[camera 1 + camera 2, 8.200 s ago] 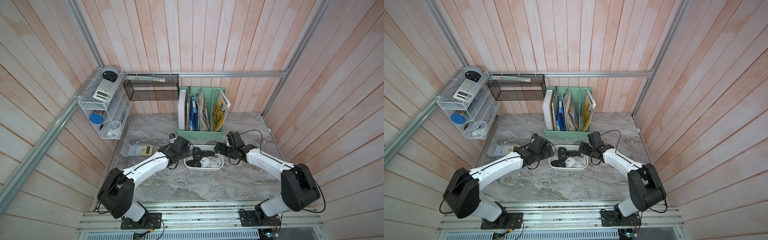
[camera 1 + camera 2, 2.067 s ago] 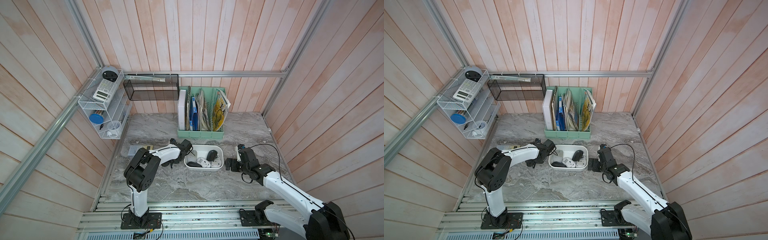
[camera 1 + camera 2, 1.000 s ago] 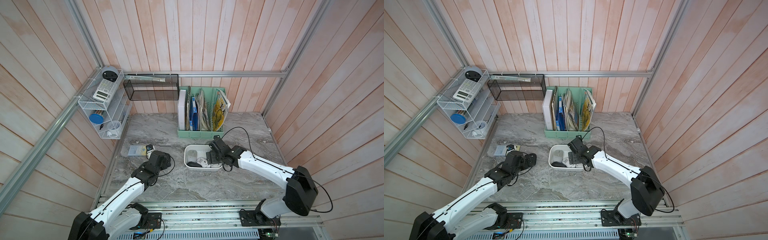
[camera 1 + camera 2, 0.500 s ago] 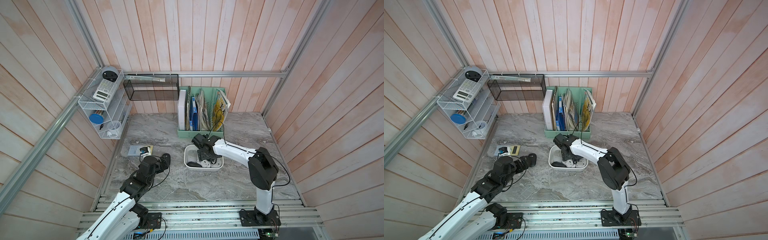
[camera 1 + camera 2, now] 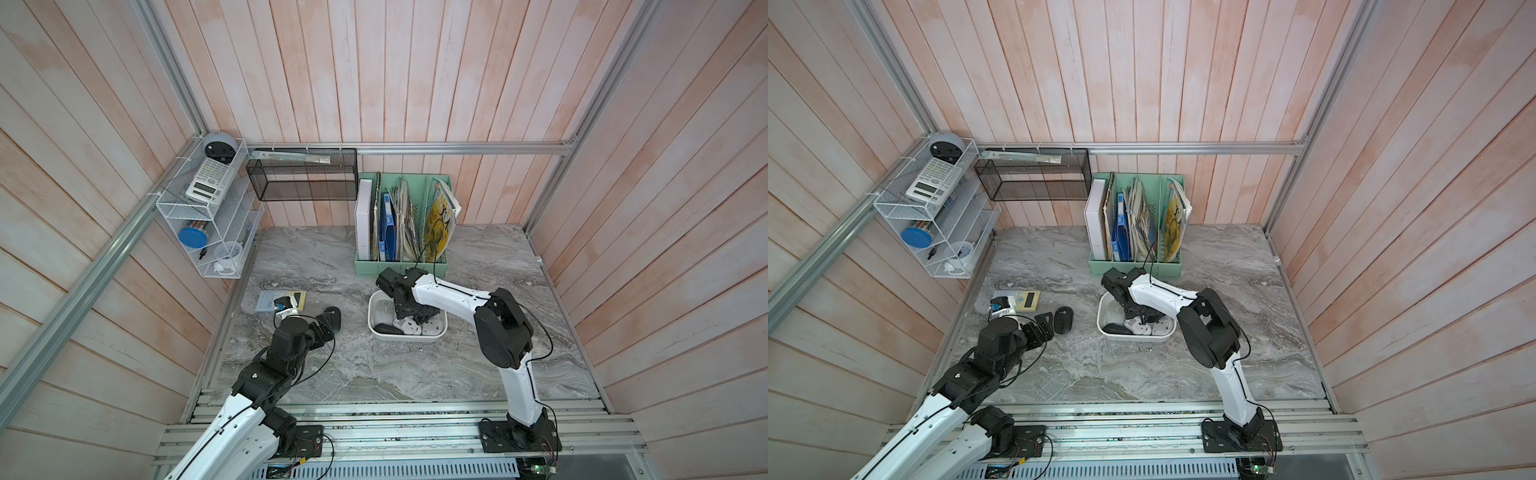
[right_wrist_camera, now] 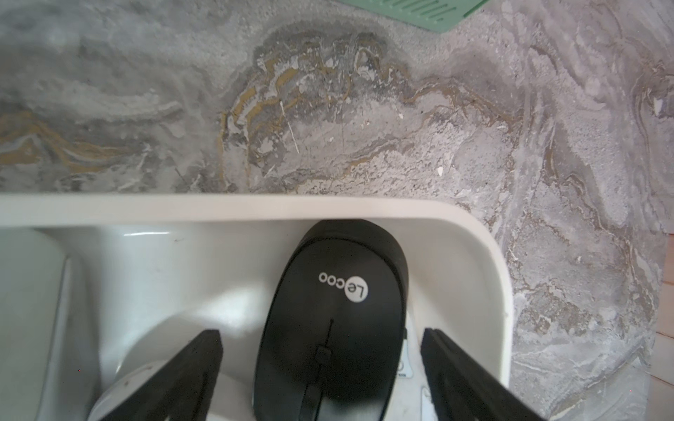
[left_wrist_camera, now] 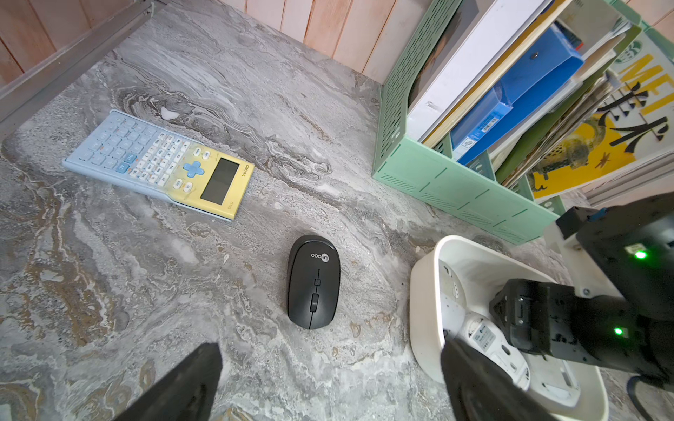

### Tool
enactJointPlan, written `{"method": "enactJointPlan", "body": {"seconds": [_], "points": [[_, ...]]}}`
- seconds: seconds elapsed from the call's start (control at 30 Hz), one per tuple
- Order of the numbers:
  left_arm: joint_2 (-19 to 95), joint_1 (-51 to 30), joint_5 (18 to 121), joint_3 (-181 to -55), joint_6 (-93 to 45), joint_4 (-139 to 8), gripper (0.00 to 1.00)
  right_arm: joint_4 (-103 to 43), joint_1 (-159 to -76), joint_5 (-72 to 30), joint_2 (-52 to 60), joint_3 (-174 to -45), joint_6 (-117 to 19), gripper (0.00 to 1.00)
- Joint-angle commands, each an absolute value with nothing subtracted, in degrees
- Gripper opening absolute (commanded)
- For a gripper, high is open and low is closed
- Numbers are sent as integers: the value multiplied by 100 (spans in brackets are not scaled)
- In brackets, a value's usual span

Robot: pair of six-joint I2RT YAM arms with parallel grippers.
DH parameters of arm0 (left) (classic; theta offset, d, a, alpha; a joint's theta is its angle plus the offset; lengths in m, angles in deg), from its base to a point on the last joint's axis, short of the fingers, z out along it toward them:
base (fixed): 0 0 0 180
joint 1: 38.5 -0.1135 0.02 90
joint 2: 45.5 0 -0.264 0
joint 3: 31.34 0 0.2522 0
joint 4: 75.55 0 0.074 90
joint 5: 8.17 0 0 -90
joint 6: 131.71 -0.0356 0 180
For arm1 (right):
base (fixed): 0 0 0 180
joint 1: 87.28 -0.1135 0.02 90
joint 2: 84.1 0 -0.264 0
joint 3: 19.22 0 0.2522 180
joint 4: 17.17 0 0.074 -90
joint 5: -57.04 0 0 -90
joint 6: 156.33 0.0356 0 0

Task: Take out the mouse from the storage box
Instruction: Pick up the mouse from the storage box.

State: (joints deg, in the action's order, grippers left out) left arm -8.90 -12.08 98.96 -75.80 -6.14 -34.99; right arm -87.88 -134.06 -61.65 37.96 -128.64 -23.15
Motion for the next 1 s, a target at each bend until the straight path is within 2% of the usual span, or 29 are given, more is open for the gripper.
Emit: {"method": "enactJointPlan", "body": {"seconds": [0.0,0.5,0.83,0.97], "points": [[-903,-1232,9846,-7507,-635,-3453,100,-9046,-13400,-6385,3980,-13036,-2091,91],[-907,-1231,9871,-7490,-616,-3451,100,-8990,-13474,-6192,4378,-13256,-2215,85],[-885,-1231,9889,-7481,-622,-3470,100,-8717,-13449,-6152,4049,-12851,-2129,85],[-854,-1232,9884,-7481,-631,-3475,100,-8481,-13355,-5943,3900,-12611,-2098,82]]}}
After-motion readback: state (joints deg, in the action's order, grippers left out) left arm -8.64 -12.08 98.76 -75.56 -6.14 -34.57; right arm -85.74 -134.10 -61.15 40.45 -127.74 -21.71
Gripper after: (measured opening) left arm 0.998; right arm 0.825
